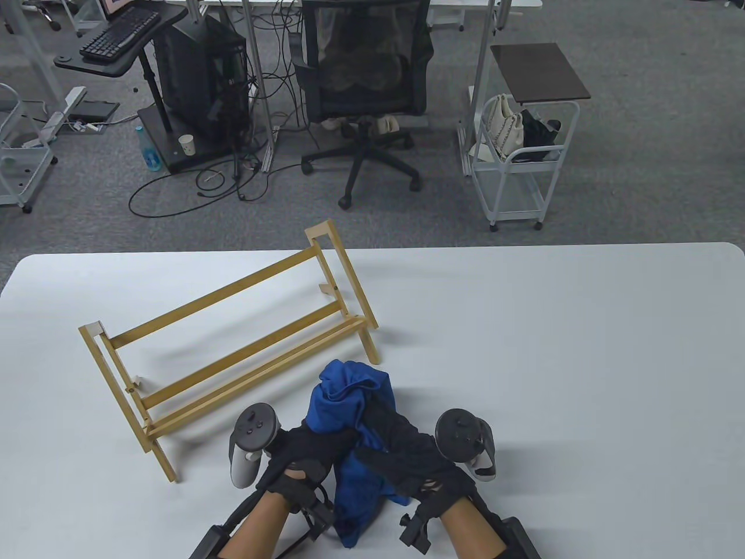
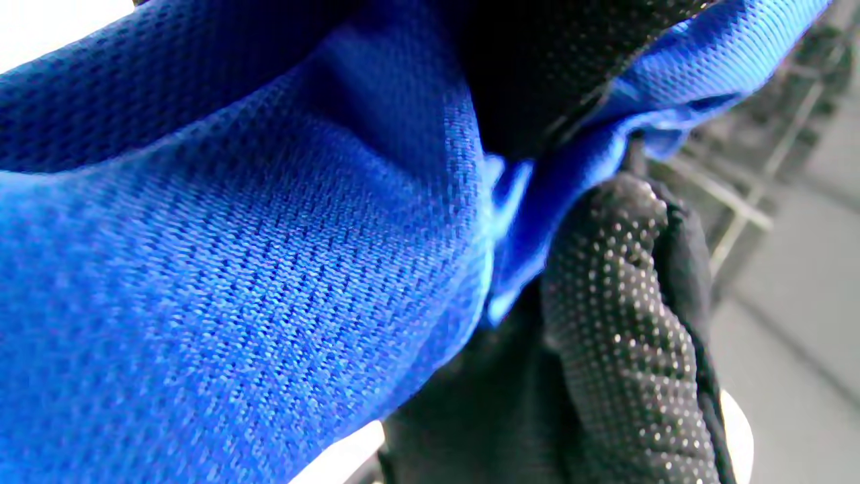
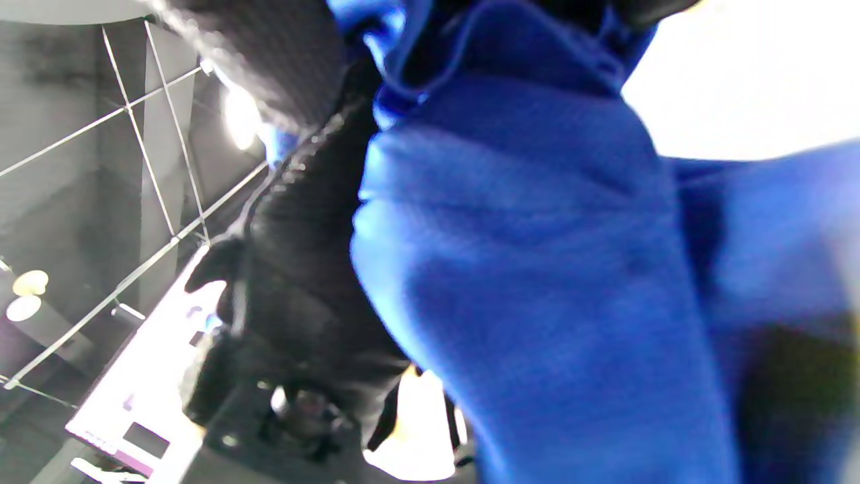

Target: Hang t-shirt on book rack

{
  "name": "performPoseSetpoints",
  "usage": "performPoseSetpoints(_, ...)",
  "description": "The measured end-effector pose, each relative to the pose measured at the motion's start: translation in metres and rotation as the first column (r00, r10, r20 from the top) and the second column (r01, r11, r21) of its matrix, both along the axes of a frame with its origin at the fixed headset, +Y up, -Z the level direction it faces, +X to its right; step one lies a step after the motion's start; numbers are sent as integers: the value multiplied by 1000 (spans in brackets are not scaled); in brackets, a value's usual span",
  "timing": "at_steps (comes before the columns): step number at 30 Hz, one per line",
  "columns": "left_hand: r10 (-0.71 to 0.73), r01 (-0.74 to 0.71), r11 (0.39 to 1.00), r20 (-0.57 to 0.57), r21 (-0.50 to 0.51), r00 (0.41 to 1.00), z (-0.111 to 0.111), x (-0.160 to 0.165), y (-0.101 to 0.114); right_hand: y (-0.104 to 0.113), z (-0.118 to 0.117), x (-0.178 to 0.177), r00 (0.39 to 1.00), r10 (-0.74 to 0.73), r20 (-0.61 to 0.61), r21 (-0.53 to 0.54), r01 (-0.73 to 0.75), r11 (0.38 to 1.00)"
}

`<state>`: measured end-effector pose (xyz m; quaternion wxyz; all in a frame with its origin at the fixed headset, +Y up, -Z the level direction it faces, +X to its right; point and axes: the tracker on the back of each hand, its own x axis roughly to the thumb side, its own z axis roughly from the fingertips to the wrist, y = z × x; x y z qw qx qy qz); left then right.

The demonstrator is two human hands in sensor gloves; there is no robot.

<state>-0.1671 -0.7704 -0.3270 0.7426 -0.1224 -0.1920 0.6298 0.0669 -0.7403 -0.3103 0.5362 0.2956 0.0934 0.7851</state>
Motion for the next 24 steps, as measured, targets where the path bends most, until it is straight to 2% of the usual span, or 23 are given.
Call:
performPoseSetpoints(12, -48, 59, 995, -144, 77, 988, 1, -16, 7, -4, -1, 5, 991, 85, 99, 74, -93, 993)
performPoseSetpoints(16, -99, 123, 985, -196, 117, 976, 3, -28, 13, -5, -2, 9, 977, 147, 152, 92, -162, 982)
performPoseSetpoints(24, -179, 221, 967, -280, 125, 943, 4, -48, 14, -22, -11, 25, 930, 273, 245, 36, -290, 956)
